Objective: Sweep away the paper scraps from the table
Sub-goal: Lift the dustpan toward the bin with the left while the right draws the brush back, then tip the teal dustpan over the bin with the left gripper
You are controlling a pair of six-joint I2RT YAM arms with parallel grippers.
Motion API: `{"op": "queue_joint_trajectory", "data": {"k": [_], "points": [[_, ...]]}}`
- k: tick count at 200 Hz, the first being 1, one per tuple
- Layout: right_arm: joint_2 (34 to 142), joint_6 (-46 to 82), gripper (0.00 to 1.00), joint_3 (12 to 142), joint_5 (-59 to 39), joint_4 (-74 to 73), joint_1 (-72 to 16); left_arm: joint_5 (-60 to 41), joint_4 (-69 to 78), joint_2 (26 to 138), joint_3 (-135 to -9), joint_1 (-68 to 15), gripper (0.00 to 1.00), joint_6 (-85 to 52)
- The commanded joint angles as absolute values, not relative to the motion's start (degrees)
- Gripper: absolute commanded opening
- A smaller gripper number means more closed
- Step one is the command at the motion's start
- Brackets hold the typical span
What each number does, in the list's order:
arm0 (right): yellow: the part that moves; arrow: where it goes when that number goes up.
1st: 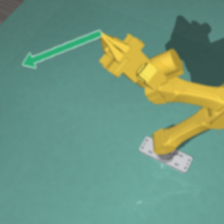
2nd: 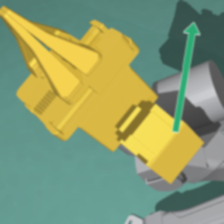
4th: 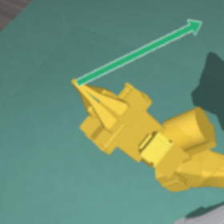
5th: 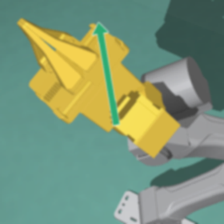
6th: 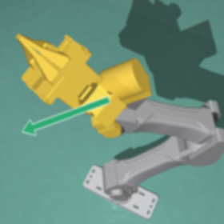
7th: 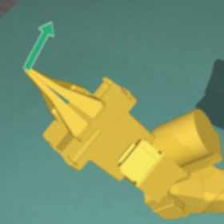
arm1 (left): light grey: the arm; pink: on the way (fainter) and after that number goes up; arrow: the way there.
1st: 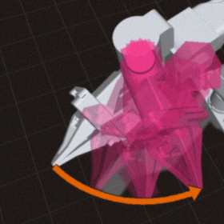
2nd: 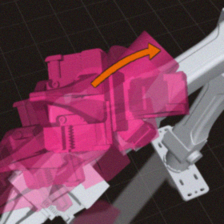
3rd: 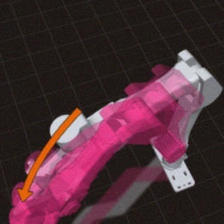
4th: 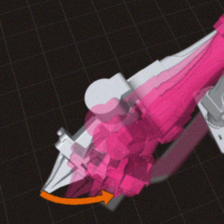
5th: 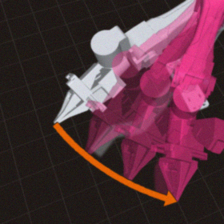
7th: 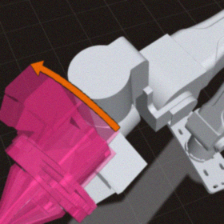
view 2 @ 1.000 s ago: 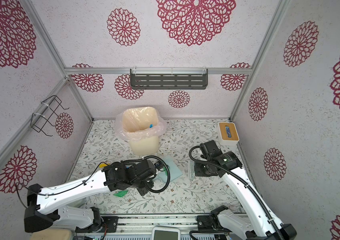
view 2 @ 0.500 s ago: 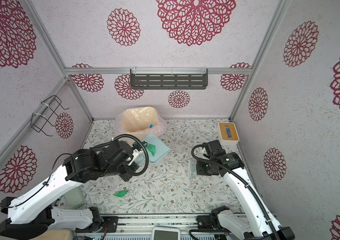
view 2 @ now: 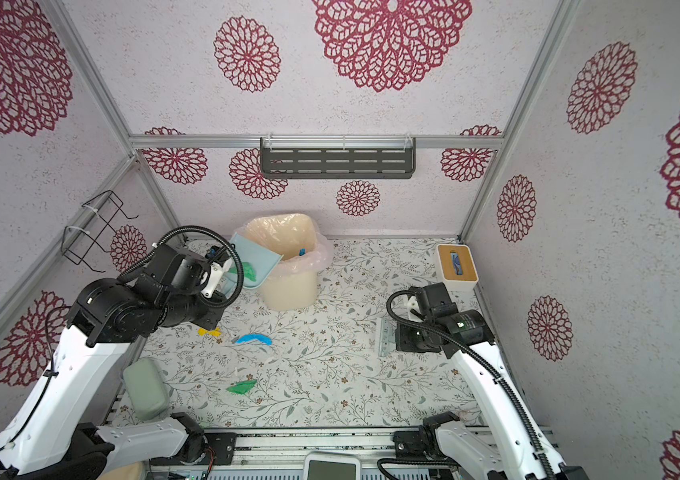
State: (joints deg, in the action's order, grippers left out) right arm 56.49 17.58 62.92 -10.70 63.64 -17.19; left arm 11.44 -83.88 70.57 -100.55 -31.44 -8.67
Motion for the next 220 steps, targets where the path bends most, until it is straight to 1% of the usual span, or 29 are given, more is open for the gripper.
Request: {"op": "queue_joint_trajectory", "data": {"k": [1,43,91,131,169,189,220], "points": [[54.2,17.1,0.0,62.8,-11.0,62.8,-16.6,8.8,-82.6,71.7,-103.0,-26.8,0.0,-4.4],[51.2,18.3,0.0,61.5,-10.3,63.5,-16.2,6.7,-80.7,75.8,-107.2,-18.3,0.0,-0.7],[50.4,18.4,0.0,61.2,-10.5,63.6,-16.1,7.3,-80.1,82.0,-111.3,-14.4,0.0,3.4],[50.1,18.4,0.0,61.3,-10.8,63.3,-16.0,9.8,-81.0,87.6,-115.7,-14.5,0.0,7.3],[50.8,17.8,0.0,61.5,-11.2,63.5,-16.0,17.5,-84.6,94.3,-123.3,-16.4,0.0,13.1],[51.0,17.6,0.0,61.5,-11.3,63.6,-16.0,19.1,-84.1,96.1,-124.5,-17.1,0.0,14.9],[51.5,16.9,0.0,61.5,-11.3,64.0,-15.9,24.3,-84.4,99.4,-126.0,-19.8,0.0,17.7]]}}
